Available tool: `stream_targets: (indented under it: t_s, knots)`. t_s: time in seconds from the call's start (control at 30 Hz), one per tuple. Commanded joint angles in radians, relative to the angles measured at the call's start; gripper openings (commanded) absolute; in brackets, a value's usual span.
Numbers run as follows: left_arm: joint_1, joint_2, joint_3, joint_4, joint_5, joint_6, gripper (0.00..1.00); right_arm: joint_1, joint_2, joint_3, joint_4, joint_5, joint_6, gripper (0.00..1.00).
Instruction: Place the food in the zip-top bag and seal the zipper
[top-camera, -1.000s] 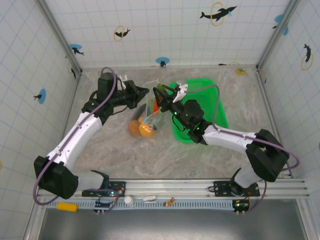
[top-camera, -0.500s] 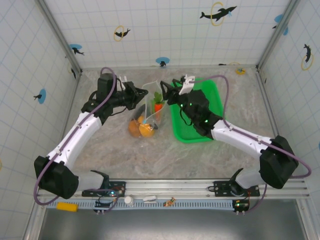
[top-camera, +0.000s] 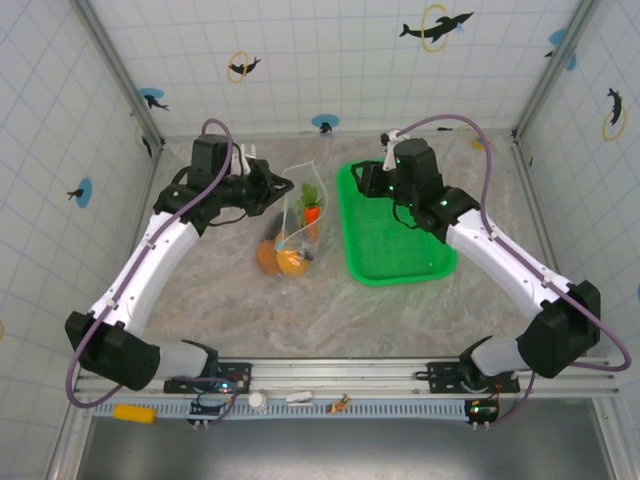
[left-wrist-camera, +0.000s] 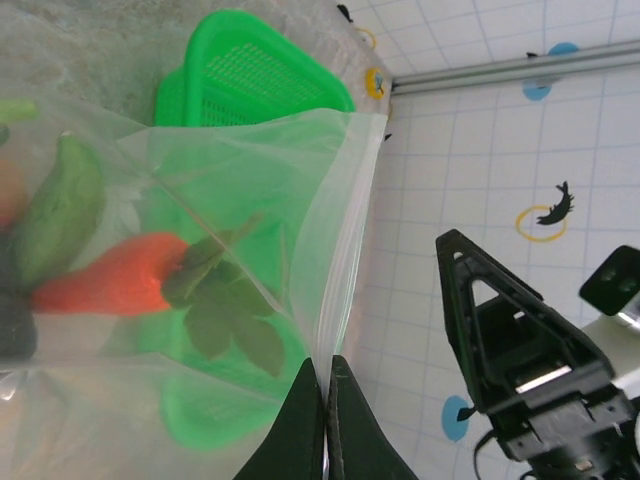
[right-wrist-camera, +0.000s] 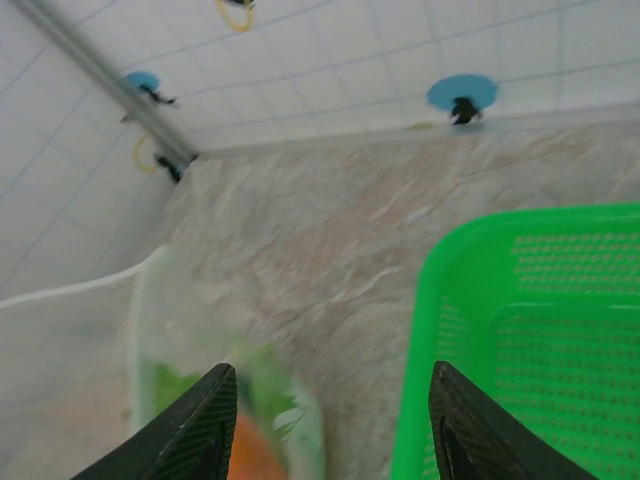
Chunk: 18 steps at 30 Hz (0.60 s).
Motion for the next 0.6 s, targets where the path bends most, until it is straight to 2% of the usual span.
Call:
stream_targets:
  t_s: [0.0, 0.1, 0.27, 0.37, 0.47, 0.57]
  knots:
    - [-0.009, 0.021, 0.049, -0.094, 0.057, 0.084, 0.0, 0.001, 0.008, 0.063, -0.134, -0.192, -0.011, 0.54]
    - [-0.041, 0.054, 0.094, -0.17, 0.062, 0.137, 0.0, 0.007, 0.065, 0.179, -0.262, -0.214, -0.053, 0.54]
    - [-0.187, 0.144, 0.209, -0.37, -0.027, 0.255, 0.0, 0.008, 0.199, 0.369, -0.441, -0.32, -0.064, 0.54]
    - [-0.211, 0.14, 0.193, -0.365, -0.067, 0.249, 0.0, 0.023, 0.256, 0.415, -0.522, -0.302, -0.064, 0.52]
    - [-0.212, 0.115, 0.161, -0.318, -0.07, 0.23, 0.0, 0.045, 0.238, 0.396, -0.532, -0.236, -0.078, 0.51]
    - [-0.211, 0.102, 0.137, -0.31, -0.072, 0.229, 0.0, 0.038, 0.208, 0.383, -0.537, -0.229, -0.071, 0.51]
